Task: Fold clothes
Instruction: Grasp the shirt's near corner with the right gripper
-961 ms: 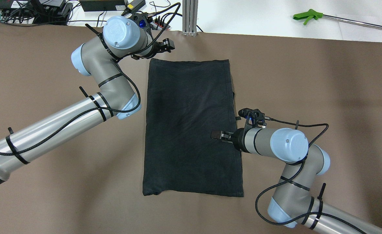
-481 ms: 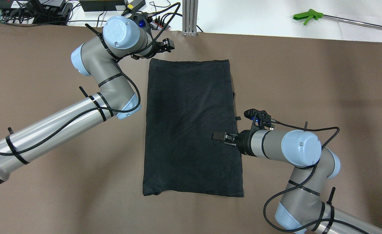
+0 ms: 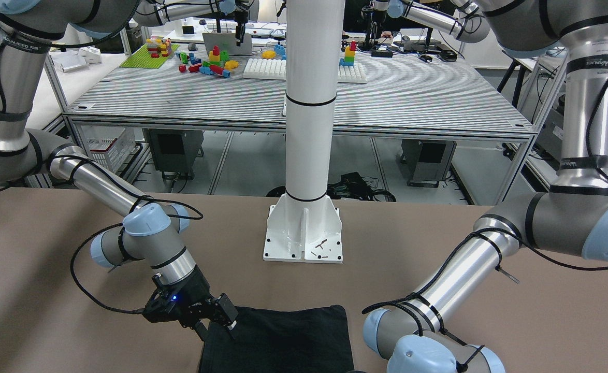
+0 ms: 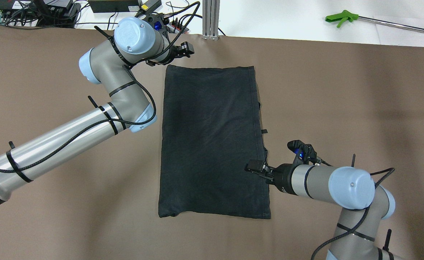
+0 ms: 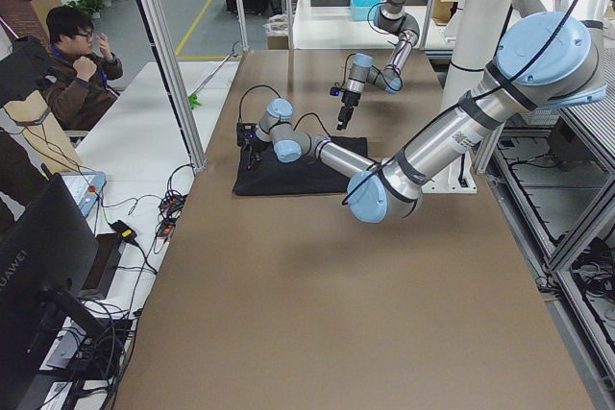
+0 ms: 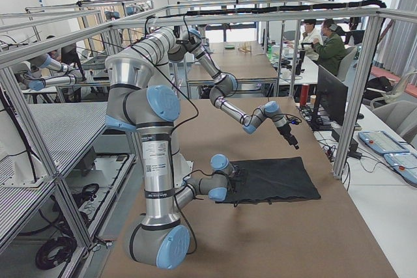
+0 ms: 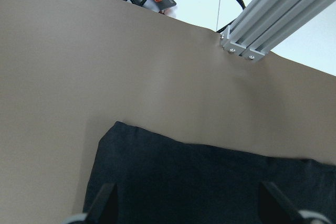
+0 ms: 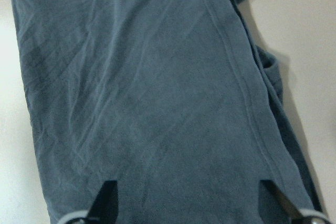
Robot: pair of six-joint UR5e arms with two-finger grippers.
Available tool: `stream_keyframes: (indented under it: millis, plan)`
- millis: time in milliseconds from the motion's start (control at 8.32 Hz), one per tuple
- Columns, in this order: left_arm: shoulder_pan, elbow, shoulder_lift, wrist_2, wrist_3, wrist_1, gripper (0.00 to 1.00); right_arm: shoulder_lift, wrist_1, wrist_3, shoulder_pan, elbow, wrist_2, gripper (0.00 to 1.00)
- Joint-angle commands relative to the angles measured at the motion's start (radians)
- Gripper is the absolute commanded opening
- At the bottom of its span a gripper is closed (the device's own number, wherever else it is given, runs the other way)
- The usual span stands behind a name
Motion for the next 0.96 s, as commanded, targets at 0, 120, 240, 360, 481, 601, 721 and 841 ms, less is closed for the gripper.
stream_keyframes:
  millis: [0, 120, 240, 360, 481, 601, 721, 841]
  plan:
    - [0.0, -0.002, 0.001, 0.01, -0.003, -0.001, 0.95, -0.011, -0.006, 0.045, -0.139, -0.011, -0.139, 0.94]
    - [0.003, -0.004, 0.002, 0.028, -0.006, -0.002, 0.95, -0.006, -0.006, 0.045, -0.143, -0.025, -0.141, 0.94]
    - [0.003, -0.004, 0.002, 0.028, -0.004, -0.002, 0.95, -0.003, -0.004, 0.045, -0.146, -0.049, -0.142, 0.94]
    - [0.003, -0.002, 0.003, 0.028, -0.003, -0.002, 0.95, 0.003, -0.004, 0.042, -0.15, -0.08, -0.142, 0.94]
    - [0.005, -0.001, 0.005, 0.03, -0.001, -0.001, 0.95, 0.017, -0.004, 0.04, -0.152, -0.097, -0.142, 0.94]
    - [0.005, 0.001, 0.005, 0.035, 0.002, -0.001, 0.95, 0.035, -0.004, 0.04, -0.152, -0.108, -0.142, 0.94]
    - [0.005, 0.002, 0.005, 0.035, 0.003, -0.001, 0.95, 0.061, -0.006, 0.045, -0.153, -0.131, -0.144, 0.94]
    - [0.005, 0.004, 0.005, 0.035, 0.005, 0.001, 0.95, 0.093, -0.006, 0.046, -0.153, -0.154, -0.144, 0.92]
